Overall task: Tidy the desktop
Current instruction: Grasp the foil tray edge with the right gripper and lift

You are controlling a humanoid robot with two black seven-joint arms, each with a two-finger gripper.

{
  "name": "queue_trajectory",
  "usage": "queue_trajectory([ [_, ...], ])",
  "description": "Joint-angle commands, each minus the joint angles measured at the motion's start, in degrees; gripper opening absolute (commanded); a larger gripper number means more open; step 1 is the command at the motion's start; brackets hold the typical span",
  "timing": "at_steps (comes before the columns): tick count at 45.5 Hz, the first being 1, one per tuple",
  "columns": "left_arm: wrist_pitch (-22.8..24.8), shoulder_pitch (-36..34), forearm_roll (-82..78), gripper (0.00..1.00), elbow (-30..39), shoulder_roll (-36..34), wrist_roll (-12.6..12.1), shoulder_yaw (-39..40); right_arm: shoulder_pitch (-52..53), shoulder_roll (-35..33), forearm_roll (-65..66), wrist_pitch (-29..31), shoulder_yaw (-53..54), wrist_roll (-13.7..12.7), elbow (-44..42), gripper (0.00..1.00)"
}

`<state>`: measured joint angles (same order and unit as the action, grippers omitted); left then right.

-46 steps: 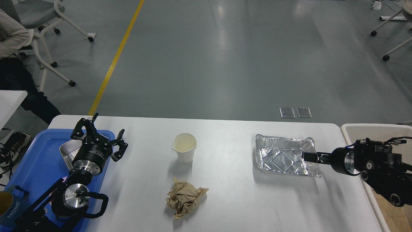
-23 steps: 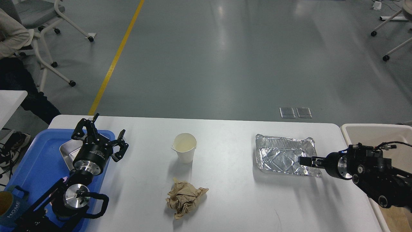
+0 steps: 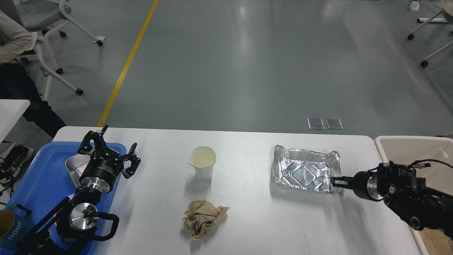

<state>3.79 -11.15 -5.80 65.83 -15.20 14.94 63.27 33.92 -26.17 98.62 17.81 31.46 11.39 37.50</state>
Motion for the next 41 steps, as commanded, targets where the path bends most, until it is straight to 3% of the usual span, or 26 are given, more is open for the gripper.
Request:
queue_trajectory([
  [1,0.1,0.1,0.1,0.97,0.0,0.0,0.0,0.0,-0.1,0.0,-0.1,0.0,-0.1,0.0,-0.3,0.00],
  [16,0.1,0.1,0.1,0.97,0.0,0.1,0.0,-0.2,0.0,-0.5,-0.5,0.4,-0.1,0.3,-0.9,0.00],
  [21,0.1,0.1,0.1,0.97,0.0,0.1,0.0,-0.3,0.4,-0.5,-3.6,1.8,-0.1,2.3,-0.2,0.00],
  [26,0.2,0.1,0.1,0.97,0.0,0.0,0.0,-0.4,2.1,-0.9,-6.2,3.1,-0.3,2.6,-0.1,0.00],
  [41,0.1,0.0,0.1,0.97,0.1,0.1,-0.1,-0.5,2.1,-13.3,-8.5,4.9,-0.3,1.9,13.5,0.00],
])
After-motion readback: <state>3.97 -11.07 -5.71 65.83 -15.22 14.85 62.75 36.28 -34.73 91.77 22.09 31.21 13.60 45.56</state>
